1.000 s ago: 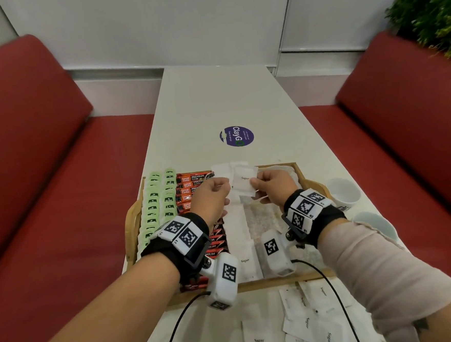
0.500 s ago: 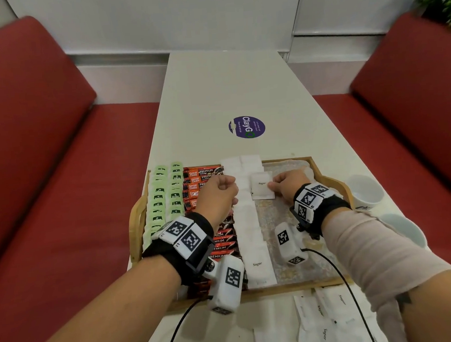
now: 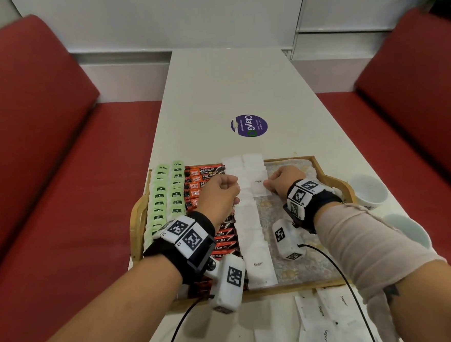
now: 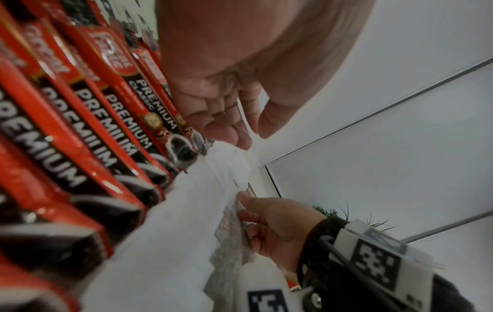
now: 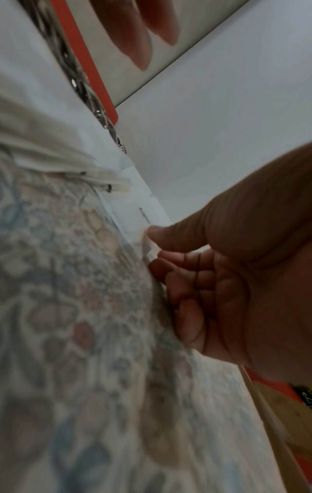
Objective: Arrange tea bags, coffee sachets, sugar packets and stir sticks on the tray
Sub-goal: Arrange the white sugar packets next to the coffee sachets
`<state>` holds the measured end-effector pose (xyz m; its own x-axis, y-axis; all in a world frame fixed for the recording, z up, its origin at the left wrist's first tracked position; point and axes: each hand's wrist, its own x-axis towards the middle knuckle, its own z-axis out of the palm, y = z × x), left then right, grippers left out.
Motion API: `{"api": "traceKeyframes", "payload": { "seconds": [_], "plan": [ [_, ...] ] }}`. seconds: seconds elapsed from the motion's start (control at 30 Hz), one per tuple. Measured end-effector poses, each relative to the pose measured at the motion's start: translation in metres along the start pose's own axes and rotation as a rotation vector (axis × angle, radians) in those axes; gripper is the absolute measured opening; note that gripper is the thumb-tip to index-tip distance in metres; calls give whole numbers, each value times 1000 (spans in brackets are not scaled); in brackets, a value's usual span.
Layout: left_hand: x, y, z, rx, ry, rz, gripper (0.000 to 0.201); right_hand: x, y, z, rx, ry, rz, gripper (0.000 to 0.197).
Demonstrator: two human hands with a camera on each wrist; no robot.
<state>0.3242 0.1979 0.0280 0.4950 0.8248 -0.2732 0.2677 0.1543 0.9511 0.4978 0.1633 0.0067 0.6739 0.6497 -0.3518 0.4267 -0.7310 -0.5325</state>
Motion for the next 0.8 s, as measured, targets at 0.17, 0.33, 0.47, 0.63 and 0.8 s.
{"api": "traceKeyframes", "payload": {
  "seconds": [0.17,0.33,0.47,0.63,0.8],
  "plan": [
    [-17,2,4,9,-6,-1,16,-19,8,-9,73,53,-31,26],
    [-50,3,17,3,-32,-9,11,-61,19,-24,170,62,-104,20],
    [-81,1,30,14,-60,-2,11,-100,33,-33,189,69,-167,15],
    [-115,-14,42,93,-109,-13,15,-142,60,-35,170,29,-202,15],
    [-138,-33,47,263,-140,-7,15,-176,91,-28,70,-33,-169,17]
  ]
}}
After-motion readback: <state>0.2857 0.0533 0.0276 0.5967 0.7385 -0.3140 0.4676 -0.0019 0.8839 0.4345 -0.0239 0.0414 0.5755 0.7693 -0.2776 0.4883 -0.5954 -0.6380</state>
